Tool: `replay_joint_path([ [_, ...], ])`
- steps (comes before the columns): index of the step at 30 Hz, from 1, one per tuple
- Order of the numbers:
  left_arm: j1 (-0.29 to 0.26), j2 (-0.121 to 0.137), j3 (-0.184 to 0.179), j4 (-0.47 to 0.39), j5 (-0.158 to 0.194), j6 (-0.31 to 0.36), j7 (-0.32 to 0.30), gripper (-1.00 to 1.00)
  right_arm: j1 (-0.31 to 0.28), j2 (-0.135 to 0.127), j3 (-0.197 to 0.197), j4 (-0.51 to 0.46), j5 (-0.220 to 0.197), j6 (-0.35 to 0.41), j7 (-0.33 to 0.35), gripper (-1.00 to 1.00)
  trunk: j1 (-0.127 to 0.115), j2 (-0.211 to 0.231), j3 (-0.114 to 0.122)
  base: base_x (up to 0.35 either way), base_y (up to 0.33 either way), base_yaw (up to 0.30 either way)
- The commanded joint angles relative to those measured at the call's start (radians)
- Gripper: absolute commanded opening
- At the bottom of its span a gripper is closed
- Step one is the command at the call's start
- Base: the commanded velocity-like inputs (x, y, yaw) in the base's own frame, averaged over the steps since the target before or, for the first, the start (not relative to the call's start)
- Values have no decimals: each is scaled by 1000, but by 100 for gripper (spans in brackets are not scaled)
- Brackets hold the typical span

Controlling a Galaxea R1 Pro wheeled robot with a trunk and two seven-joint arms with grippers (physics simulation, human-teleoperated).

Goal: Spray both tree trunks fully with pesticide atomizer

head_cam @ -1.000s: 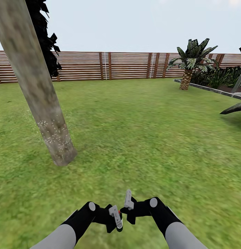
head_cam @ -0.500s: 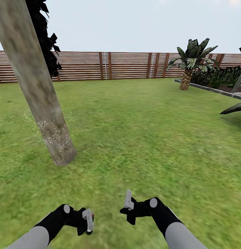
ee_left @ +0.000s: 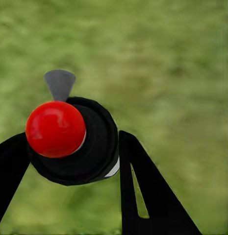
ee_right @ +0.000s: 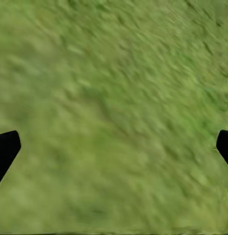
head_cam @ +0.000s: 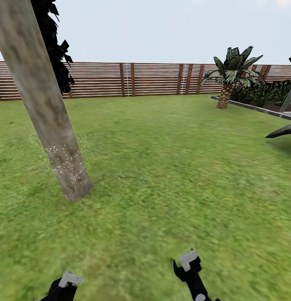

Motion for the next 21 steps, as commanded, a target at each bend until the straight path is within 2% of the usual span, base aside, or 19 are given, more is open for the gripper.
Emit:
replay_joint_path([
  [1,28,-7,3,5,61,-37,51,-100,37,-14,-3,14,0,-72,-54,100,0,0,0,0,0,0],
  [2,46,-9,4,9,110,-74,84,-100,69,-22,-6,19,0,-115,-81,100,0,0,0,0,0,0],
  [3,75,-12,4,13,230,-139,112,-100,103,-42,-9,21,0,-150,-102,100,0,0,0,0,0,0],
  [4,86,-13,4,14,290,-156,117,-100,110,-59,-11,21,-1,-158,-107,100,0,0,0,0,0,0],
  [5,96,-11,4,14,316,-162,118,-100,113,-62,-32,20,-1,-161,-109,100,0,0,0,0,0,0],
  [6,109,-9,3,14,324,-167,118,-100,114,-62,-79,20,-1,-161,-110,100,0,0,0,0,0,0],
  [7,132,-8,0,13,325,-170,114,-100,115,-55,-249,21,0,-163,-109,100,0,0,0,0,0,0],
  [8,134,-9,0,13,327,-170,115,-100,115,-53,-274,22,0,-162,-109,100,0,0,0,0,0,0],
  [10,136,-9,0,13,332,-170,118,-100,115,-52,-288,25,-1,-162,-109,100,0,0,0,0,0,99],
  [14,136,-13,0,14,338,-171,121,-100,115,-52,-293,26,0,-162,-109,100,0,0,0,-52,0,241],
  [21,136,-13,3,18,340,-171,122,-100,115,-49,-292,28,0,-162,-109,100,0,0,0,-308,0,279],
])
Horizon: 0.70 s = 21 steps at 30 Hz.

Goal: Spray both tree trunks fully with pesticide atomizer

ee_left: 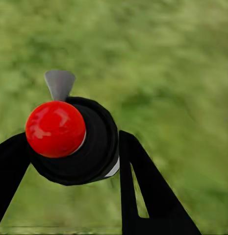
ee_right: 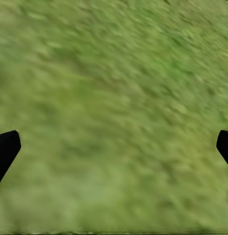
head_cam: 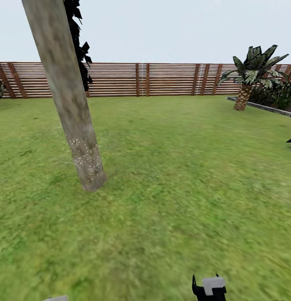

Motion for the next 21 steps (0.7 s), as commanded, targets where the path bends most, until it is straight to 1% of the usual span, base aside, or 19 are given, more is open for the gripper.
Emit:
replay_joint_path([
  [1,0,0,0,0,0,0,0,-100,0,0,0,-1,0,0,0,100,0,0,0,-336,0,281],
  [5,0,0,0,0,0,-1,0,-100,0,0,-1,-1,-1,0,0,100,0,0,0,-331,0,282],
  [7,0,0,0,1,0,-1,-1,-100,0,-1,-1,-1,-1,0,0,100,0,0,0,-192,0,282],
  [21,0,-5,3,-5,0,2,1,-100,0,-2,-1,-1,-1,0,0,100,0,0,0,-11,0,283],
])
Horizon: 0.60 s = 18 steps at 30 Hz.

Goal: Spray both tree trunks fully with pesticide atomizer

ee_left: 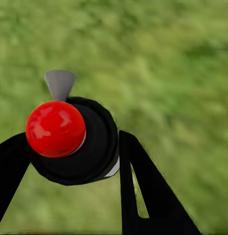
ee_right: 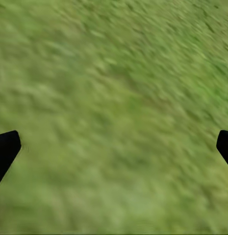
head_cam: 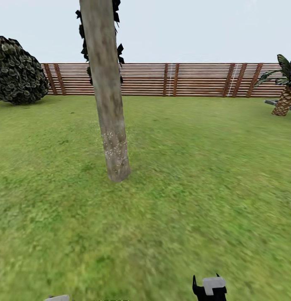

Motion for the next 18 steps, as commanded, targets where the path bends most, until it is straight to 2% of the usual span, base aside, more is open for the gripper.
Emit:
replay_joint_path([
  [1,0,1,1,0,0,-1,0,-100,0,0,0,0,0,0,0,100,0,0,0,0,0,282],
  [9,0,2,0,1,2,0,1,-100,0,-1,0,-1,0,0,0,100,0,0,0,0,0,282],
  [13,0,2,-1,1,17,0,0,-100,0,-1,0,-1,1,0,0,100,0,0,0,0,0,282],
  [18,0,2,-1,1,20,1,0,-100,0,-1,0,0,1,0,0,100,0,0,0,0,0,283],
])
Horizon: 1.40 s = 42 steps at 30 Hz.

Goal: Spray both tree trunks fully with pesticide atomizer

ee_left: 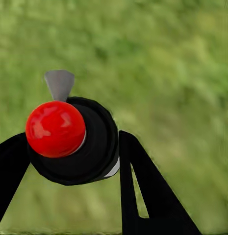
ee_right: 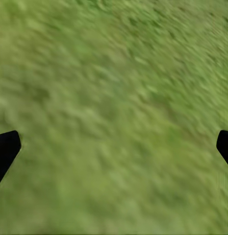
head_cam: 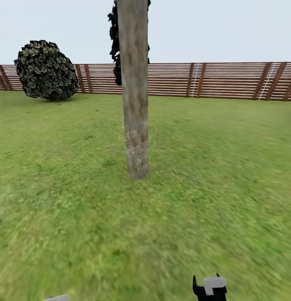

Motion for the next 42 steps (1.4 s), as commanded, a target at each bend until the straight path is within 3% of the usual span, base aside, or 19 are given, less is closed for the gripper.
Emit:
replay_joint_path([
  [1,0,0,0,0,1,0,0,-100,0,0,0,0,0,0,0,100,0,0,0,0,0,284],
  [42,0,-1,0,0,4,0,0,-100,0,2,0,0,0,0,0,100,0,0,-9,0,0,283],
])
